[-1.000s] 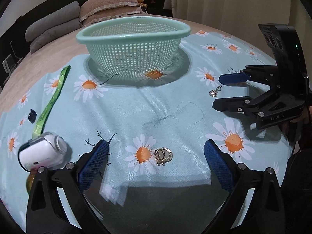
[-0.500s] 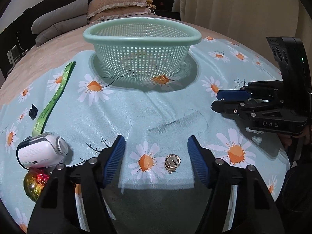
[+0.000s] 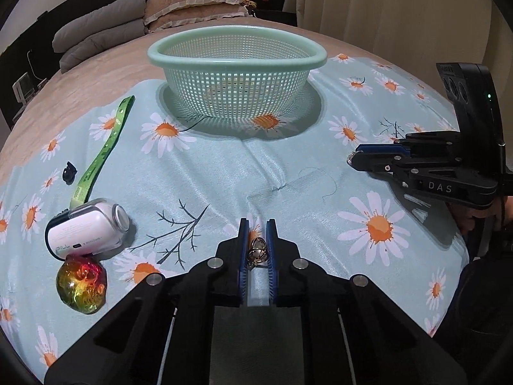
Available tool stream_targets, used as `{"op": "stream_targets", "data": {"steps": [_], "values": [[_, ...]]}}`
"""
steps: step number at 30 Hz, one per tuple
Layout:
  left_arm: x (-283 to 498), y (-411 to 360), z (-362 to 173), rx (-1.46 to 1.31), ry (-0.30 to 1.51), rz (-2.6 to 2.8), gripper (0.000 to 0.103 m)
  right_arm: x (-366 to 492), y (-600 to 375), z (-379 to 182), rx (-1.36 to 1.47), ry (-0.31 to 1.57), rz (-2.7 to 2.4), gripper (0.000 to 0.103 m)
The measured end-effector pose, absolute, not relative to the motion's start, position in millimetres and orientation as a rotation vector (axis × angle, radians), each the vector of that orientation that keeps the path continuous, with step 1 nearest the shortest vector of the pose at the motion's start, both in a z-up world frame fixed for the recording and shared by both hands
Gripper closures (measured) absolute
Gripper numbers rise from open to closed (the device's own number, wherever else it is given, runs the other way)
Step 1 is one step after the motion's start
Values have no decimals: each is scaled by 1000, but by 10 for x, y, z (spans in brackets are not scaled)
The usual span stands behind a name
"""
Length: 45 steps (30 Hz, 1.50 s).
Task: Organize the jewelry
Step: 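Grasp a silver ring pendant with the left tool while the right tool grasps another pendant, then carry both pendants over the green basket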
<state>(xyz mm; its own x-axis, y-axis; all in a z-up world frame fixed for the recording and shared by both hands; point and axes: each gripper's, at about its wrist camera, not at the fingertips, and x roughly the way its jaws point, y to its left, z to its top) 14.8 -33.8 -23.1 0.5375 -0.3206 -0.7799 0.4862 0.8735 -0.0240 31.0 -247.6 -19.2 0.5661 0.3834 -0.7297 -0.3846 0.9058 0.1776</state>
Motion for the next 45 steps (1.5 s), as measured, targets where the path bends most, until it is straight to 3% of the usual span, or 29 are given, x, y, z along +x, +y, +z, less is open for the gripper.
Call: {"op": "stream_targets", "data": {"steps": [21, 37, 45], "values": [[-387, -128, 43, 267, 1019, -394, 92, -233, -2763, 148, -77, 846, 378, 90], [-495, 86, 1330, 330, 853, -416, 92, -640, -3267, 1748, -178, 575, 278, 90], [-292, -140, 1955, 368, 761, -483, 92, -447, -3077, 2187, -221, 511, 311, 90]]}}
